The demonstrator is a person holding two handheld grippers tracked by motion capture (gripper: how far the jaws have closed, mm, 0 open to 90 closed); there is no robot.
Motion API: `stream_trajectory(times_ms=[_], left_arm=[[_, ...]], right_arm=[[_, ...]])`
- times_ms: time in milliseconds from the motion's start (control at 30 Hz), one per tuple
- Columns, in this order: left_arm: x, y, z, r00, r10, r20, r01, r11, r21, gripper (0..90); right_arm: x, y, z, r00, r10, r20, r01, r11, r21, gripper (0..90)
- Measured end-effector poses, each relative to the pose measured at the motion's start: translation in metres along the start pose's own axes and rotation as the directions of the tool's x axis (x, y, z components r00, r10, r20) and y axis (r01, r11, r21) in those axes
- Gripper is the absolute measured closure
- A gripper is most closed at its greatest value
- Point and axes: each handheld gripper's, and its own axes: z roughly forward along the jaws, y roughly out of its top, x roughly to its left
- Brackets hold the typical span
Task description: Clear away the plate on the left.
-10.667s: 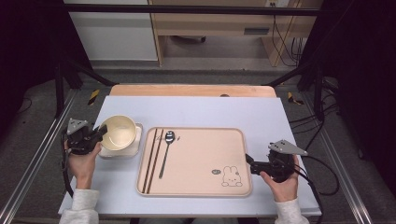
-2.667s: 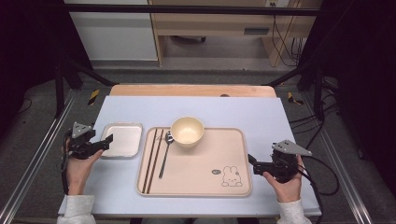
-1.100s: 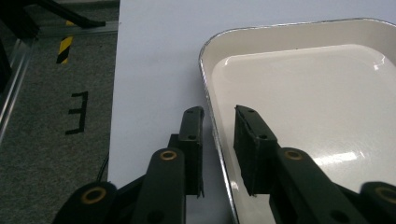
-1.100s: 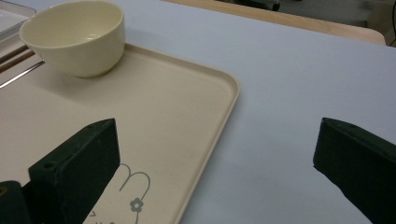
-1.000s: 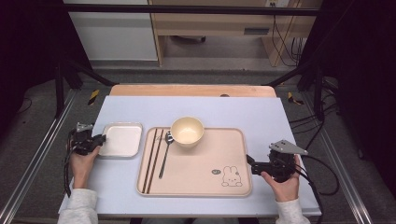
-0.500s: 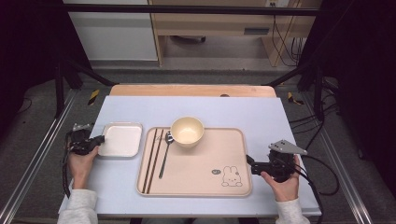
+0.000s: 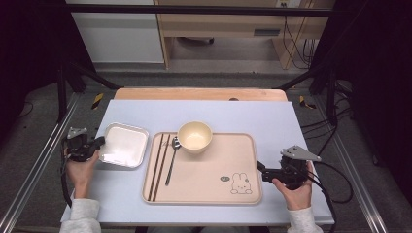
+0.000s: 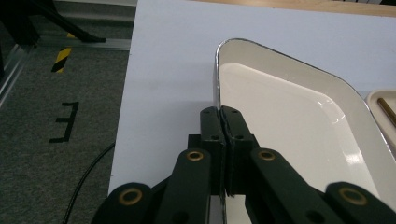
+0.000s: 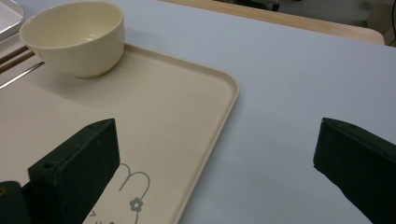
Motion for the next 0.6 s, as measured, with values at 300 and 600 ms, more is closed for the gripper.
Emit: stream_trajectory(times_ms=[300,600], left_arm=[[-0.004,0.003,-0.013,0.9999,0.011,0.0,-0.011,0.9989,-0.045,88.9],[-0.01,0.008,-0.027,0.9997,0.012,0.02,-0.01,0.9954,-0.095,88.8]], right_arm=[[-0.001,0.0,0.0,1.0,-0.003,0.003,0.003,1.0,-0.002,0.6],[-0.001,0.0,-0.001,1.0,-0.001,0.003,0.001,1.0,-0.004,0.6]])
